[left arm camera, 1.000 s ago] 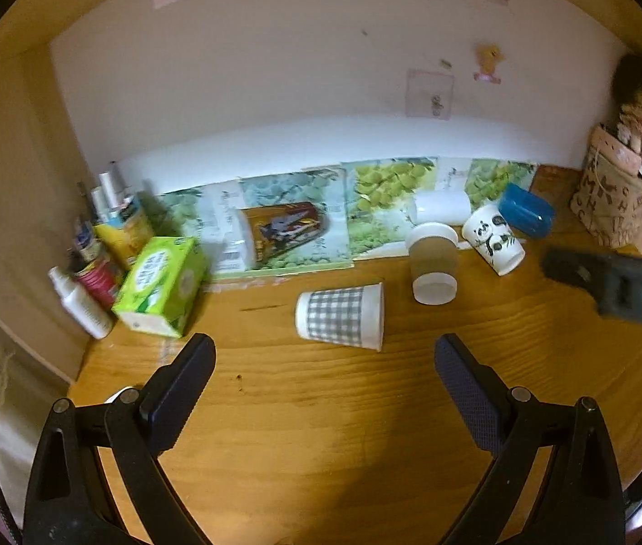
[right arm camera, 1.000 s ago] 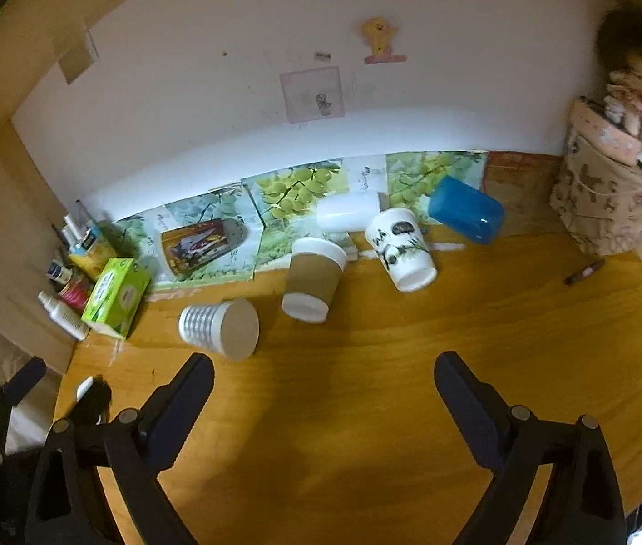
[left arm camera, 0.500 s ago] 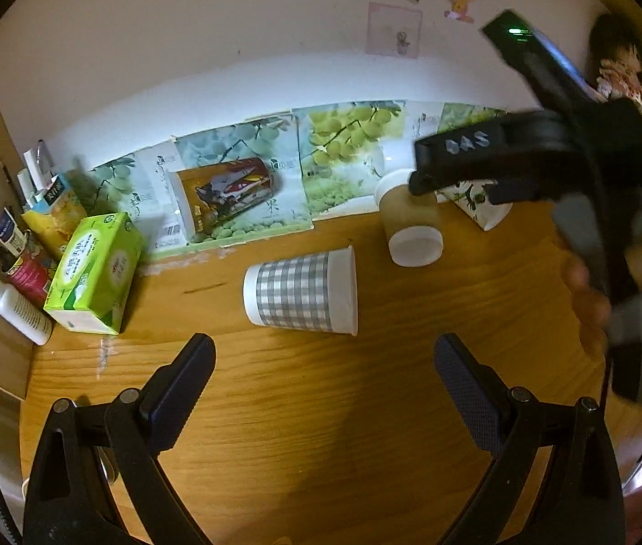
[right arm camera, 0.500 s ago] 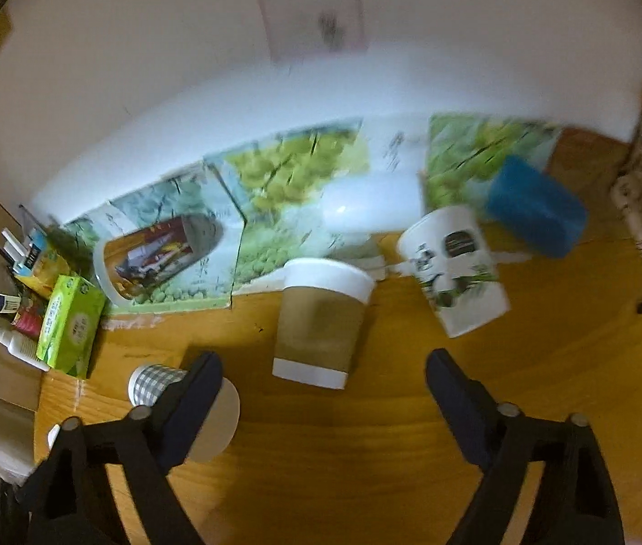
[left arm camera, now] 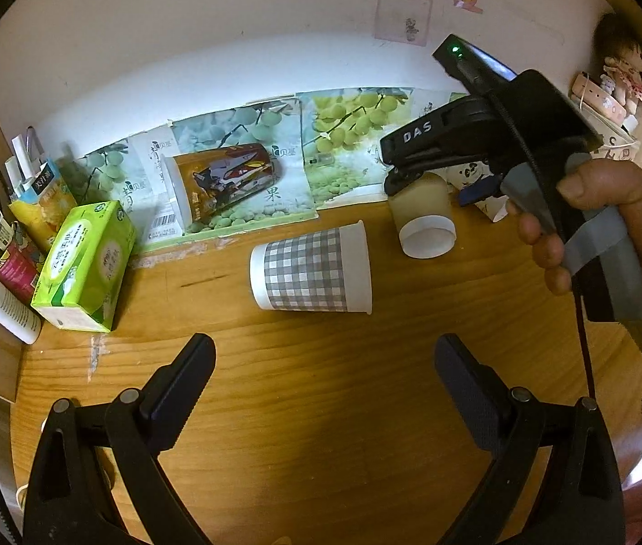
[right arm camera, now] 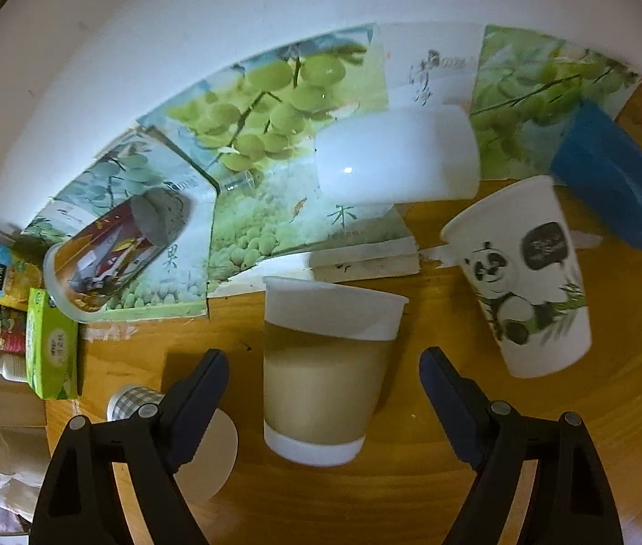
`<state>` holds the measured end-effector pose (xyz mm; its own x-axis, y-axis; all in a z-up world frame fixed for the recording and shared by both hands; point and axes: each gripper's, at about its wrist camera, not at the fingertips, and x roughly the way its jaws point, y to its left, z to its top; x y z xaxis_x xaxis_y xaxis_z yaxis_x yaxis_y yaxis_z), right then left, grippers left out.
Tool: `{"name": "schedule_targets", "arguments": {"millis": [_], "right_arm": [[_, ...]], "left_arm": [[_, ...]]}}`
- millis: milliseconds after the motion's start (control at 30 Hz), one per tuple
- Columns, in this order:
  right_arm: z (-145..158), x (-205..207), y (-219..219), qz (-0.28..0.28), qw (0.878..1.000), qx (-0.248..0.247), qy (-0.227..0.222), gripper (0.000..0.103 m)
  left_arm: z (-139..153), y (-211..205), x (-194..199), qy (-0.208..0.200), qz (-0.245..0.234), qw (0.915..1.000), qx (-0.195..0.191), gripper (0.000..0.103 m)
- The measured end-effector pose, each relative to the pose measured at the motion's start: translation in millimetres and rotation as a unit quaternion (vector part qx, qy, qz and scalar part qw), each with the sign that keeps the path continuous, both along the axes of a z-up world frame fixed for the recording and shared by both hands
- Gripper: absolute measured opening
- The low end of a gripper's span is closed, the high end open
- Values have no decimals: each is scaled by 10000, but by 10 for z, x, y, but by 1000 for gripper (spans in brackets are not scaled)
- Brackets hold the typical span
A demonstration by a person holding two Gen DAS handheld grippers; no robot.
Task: Flip cup upright
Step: 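Close the right gripper around the brown-sleeved cup's body, then lift the brown-sleeved cup with the right gripper toward the left gripper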
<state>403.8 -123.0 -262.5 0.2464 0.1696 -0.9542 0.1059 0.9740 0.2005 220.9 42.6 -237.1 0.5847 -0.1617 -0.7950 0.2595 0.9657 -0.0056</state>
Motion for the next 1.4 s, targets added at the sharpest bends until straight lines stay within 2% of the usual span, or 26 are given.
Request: {"name": "schedule_targets", "arguments": {"millis": [133,267,333,467,867,1233,1400], "right_arm": [[-120,42,51,41,9997,25,227,74],[-213,49,49,-6,9991,120,403,69],[-248,49,36,-31,9987,199,463,63],[-268,36,-12,-68,9981,396,468,62],[-152,-254,-153,52,9980,497,398,61],[-13,-1020,-292,284,9982,444,299,61],[53,-1501,-314,371,9981,448,224,61]], "left_arm": [[11,9,30,-13,26,10000,-50,98],[32,-12,52,-53,5,9999,-114,98],[32,-22,59,-75,-13,9999,-127,98],[11,-20,105,-25,-16,9999,-121,98],[41,-42,91,146,-4,9996,-238,98],[200,-45,-85,278,-29,9986,-441,98],[234,-101,-138,529,-132,9964,-643,98]]}}
